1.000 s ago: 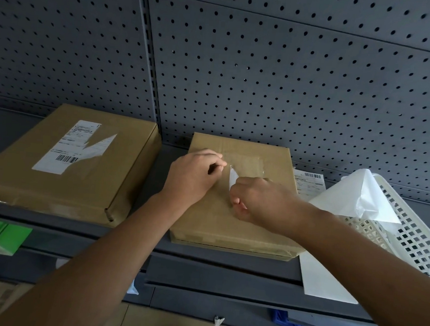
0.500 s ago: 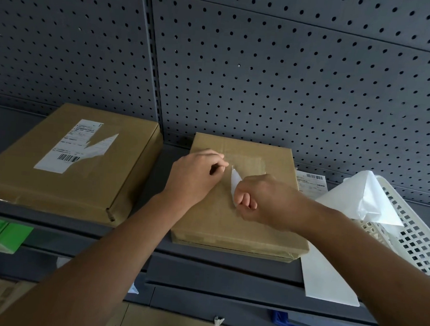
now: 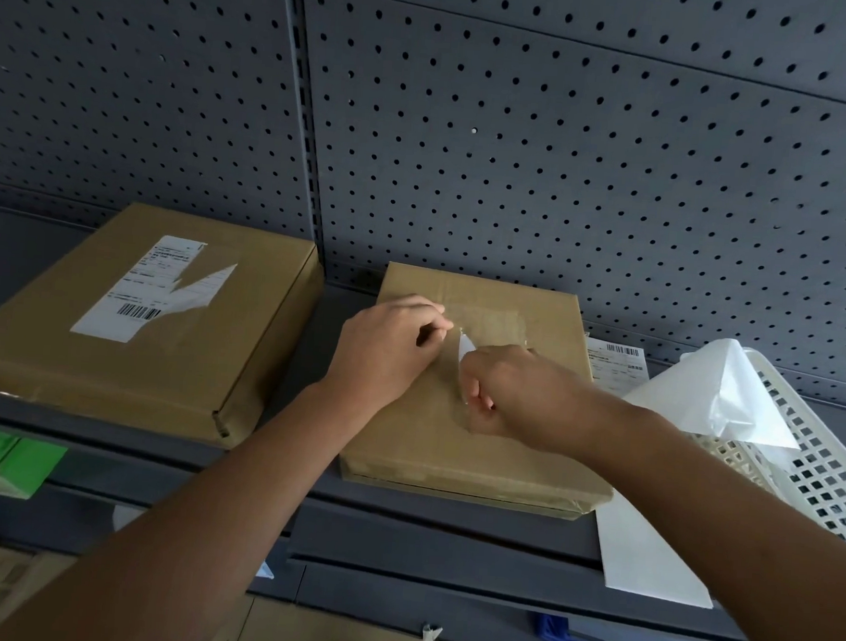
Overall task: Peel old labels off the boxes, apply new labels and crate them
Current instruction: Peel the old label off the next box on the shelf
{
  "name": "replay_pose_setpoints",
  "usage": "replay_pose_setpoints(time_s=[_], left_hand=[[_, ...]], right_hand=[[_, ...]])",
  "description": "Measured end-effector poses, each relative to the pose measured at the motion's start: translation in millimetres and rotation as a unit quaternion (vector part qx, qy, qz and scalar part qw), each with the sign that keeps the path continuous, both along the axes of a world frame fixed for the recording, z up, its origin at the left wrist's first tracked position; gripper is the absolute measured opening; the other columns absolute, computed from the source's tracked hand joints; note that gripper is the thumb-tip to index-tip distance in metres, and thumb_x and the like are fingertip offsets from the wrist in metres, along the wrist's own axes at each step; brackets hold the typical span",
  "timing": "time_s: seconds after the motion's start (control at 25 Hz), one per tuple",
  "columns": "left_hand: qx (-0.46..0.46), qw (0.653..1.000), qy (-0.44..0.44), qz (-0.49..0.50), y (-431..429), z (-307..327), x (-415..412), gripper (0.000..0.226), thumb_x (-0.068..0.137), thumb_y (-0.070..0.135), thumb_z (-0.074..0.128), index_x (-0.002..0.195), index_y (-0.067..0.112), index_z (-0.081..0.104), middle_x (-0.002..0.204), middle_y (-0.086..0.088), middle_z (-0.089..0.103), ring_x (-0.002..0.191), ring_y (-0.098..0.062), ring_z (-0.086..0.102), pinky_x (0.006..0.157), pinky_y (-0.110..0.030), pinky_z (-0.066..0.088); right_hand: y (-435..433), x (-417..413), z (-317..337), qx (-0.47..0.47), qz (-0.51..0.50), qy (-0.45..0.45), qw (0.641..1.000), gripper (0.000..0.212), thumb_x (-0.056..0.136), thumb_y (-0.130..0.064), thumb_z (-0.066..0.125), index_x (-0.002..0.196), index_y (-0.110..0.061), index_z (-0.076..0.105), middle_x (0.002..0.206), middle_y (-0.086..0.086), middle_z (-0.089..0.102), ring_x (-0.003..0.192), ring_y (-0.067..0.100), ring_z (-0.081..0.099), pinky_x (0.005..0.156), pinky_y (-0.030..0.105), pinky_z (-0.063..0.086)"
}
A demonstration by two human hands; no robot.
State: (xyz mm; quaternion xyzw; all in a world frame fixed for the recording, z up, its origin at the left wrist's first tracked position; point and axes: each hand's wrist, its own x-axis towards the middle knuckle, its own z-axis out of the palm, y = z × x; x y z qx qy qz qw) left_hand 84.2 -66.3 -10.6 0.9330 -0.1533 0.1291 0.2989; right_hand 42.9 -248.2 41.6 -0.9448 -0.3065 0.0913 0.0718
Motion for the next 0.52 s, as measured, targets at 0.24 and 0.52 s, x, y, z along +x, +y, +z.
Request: replay_pose_setpoints(time_s=[0.24, 0.52], left_hand=[[-0.001, 1.000, 0.013, 0.003, 0.9, 0.2, -1.2, 0.017, 0.097, 0.031, 0.060, 0.104, 0.032, 0.076, 0.123, 0.021, 0.066, 0.106, 0.001, 0.062, 0.083, -0.021, 0.047], [-0.005, 1.000, -0.004, -0.001, -0.1, -0.9, -0.1, 0.017, 0.095, 0.027, 0.063, 0.103, 0.030, 0.077, 0.120, 0.019, 0.069, 0.103, -0.001, 0.064, 0.079, -0.022, 0.051]], right_hand=[[-10.9, 7.7, 20.1, 0.168, -0.077, 0.001, 0.983, 0.004, 0.083, -0.006, 0.068, 0.085, -0.009, 0.067, 0.072, -0.009, 0.060, 0.065, 0.001, 0.054, 0.063, 0.011, 0.041], [-8.2, -3.9, -2.5, 0.076, -0.029, -0.003, 0.997, 0.002, 0.089, -0.022, 0.065, 0.090, -0.021, 0.065, 0.080, -0.014, 0.055, 0.069, 0.003, 0.053, 0.068, 0.021, 0.045]])
